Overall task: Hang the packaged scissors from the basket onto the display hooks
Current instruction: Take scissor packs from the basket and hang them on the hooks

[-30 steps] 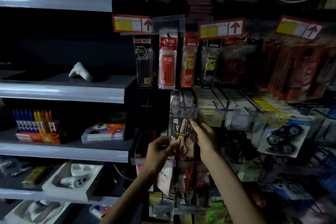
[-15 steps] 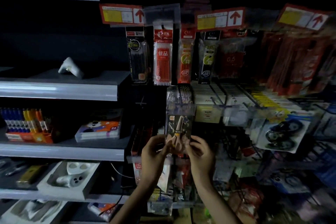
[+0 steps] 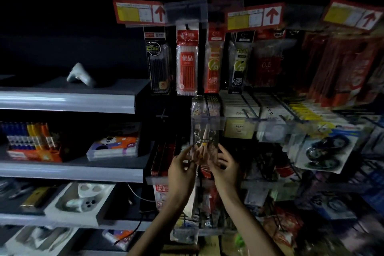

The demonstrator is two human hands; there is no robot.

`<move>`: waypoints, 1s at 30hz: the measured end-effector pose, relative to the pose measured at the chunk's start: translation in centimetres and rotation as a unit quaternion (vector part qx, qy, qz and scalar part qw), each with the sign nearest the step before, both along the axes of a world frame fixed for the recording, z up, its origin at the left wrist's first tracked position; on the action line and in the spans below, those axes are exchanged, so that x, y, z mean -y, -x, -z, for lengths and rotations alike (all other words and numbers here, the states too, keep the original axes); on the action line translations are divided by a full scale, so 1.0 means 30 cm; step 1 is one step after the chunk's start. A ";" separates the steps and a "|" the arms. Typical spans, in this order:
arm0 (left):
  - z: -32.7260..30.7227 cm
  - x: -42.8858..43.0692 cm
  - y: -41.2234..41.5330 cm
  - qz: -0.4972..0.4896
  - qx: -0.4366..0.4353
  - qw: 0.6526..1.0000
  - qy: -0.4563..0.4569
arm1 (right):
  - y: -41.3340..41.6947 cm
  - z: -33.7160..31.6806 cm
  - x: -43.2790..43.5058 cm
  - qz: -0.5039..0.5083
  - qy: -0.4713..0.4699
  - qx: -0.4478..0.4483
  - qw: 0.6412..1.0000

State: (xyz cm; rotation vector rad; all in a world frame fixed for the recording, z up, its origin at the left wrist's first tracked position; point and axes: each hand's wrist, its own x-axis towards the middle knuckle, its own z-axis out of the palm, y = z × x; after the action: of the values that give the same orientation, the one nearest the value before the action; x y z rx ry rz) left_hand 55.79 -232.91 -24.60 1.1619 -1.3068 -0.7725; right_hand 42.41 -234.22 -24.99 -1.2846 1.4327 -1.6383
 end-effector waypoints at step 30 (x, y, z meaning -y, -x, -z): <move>0.024 0.138 0.032 -0.124 0.017 0.992 -0.034 | -0.008 0.024 0.170 0.096 -0.017 -0.010 0.995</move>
State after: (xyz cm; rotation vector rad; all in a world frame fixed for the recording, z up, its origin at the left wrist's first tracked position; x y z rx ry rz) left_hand 54.82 -237.04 -25.33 1.3671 -1.1437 -0.6215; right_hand 42.64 -239.31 -25.71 -1.1782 1.6330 -1.7189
